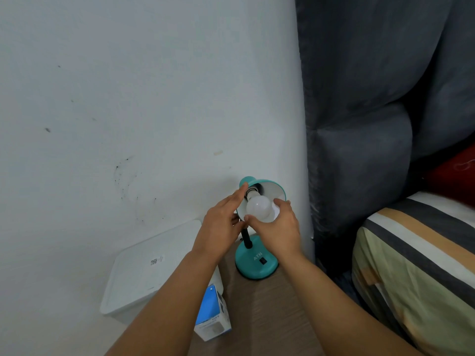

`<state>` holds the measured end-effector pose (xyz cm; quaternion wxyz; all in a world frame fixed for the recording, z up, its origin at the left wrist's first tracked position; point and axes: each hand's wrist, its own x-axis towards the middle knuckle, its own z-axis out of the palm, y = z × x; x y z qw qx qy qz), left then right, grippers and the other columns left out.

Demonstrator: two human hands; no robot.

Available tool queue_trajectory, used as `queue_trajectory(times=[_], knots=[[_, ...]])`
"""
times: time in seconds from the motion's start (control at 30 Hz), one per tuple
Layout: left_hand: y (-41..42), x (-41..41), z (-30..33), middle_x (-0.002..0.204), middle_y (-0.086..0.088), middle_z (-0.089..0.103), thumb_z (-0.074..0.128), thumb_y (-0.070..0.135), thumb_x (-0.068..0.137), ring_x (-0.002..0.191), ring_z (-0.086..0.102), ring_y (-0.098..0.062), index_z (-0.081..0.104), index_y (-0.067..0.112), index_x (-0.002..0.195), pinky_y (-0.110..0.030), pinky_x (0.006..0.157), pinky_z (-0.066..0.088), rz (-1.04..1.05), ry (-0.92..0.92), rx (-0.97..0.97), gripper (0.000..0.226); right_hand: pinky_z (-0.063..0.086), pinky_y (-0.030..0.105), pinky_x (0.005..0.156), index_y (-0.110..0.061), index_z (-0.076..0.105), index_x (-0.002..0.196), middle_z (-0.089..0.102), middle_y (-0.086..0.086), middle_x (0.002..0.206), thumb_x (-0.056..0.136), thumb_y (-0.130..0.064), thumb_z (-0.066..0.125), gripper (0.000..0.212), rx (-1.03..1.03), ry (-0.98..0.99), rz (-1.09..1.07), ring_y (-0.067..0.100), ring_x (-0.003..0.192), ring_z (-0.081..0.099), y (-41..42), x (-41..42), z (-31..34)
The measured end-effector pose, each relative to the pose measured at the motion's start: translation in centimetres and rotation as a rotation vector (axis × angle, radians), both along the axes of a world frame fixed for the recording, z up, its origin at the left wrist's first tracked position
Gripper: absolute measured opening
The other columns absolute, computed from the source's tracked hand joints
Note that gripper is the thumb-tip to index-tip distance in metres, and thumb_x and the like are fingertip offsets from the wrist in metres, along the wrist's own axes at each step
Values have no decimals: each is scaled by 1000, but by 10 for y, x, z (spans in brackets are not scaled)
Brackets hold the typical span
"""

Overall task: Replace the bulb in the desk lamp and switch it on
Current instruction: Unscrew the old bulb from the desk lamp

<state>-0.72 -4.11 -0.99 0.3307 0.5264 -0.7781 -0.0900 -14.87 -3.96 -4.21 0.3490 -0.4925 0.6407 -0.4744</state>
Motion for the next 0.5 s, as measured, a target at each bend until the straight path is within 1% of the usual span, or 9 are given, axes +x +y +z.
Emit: queue_trajectory(times=[0.03, 0.07, 0.13, 0.17, 0.27, 0.33, 0.4, 0.43, 0.5], knots=[[0, 0, 0, 130, -3, 61, 76, 1, 83, 92, 64, -7, 27, 48, 146, 0, 83, 43, 5, -7, 0, 92, 48, 47, 99, -22, 52, 130, 49, 7, 143, 64, -61, 76, 81, 9, -27, 6, 28, 130, 47, 0, 0, -1], [-1, 0, 0, 131, -2, 61, 76, 1, 83, 91, 63, -5, 27, 49, 146, 0, 83, 43, 8, -10, 3, 94, 50, 43, 95, -20, 58, 122, 57, 7, 133, 65, -63, 75, 73, 10, -47, 9, 27, 126, 51, 0, -1, -1], [-2, 1, -1, 133, 0, 60, 76, -1, 81, 96, 65, -7, 26, 51, 146, -1, 85, 43, 10, -11, 14, 97, 51, 34, 82, -21, 63, 110, 64, 2, 112, 70, -58, 75, 56, -5, -82, -1, 24, 110, 59, 1, -2, 1], [-2, 1, -1, 133, 1, 60, 76, -2, 81, 100, 66, -9, 25, 52, 145, -1, 86, 44, 10, -9, 18, 98, 50, 33, 80, -22, 62, 112, 64, 0, 110, 71, -52, 78, 53, -21, -83, -9, 22, 106, 60, 1, -2, 2], [-2, 1, -2, 133, -1, 60, 77, -3, 80, 104, 66, -14, 26, 51, 145, -3, 88, 44, 7, 1, 25, 98, 53, 44, 90, -31, 51, 125, 58, -2, 126, 71, -31, 81, 61, -68, -28, -37, 24, 113, 56, 1, -2, 1], [-3, 0, -2, 132, -1, 60, 77, -2, 80, 105, 66, -16, 26, 50, 146, -6, 90, 46, 13, -3, 26, 99, 52, 42, 91, -31, 47, 130, 56, -3, 130, 70, -28, 81, 68, -66, -37, -35, 24, 116, 55, 2, -1, 1], [-3, -1, -2, 133, -1, 60, 77, -2, 81, 104, 66, -16, 26, 49, 147, -8, 91, 48, 20, -2, 24, 98, 50, 35, 87, -26, 46, 133, 55, -4, 124, 70, -37, 81, 73, -26, -97, -20, 20, 111, 54, 3, -1, 2], [-2, -1, -2, 132, -1, 60, 76, -2, 81, 103, 66, -15, 27, 48, 148, -9, 91, 48, 22, -2, 24, 97, 50, 35, 87, -24, 49, 130, 55, -4, 121, 70, -44, 80, 70, -7, -115, -13, 19, 110, 54, 2, -1, 2], [-2, -1, -1, 132, -1, 60, 76, -2, 81, 102, 66, -14, 29, 46, 149, -9, 91, 48, 22, -4, 20, 96, 50, 41, 94, -23, 57, 117, 60, 1, 123, 71, -55, 75, 59, -1, -104, -4, 23, 119, 53, 2, 0, 0]])
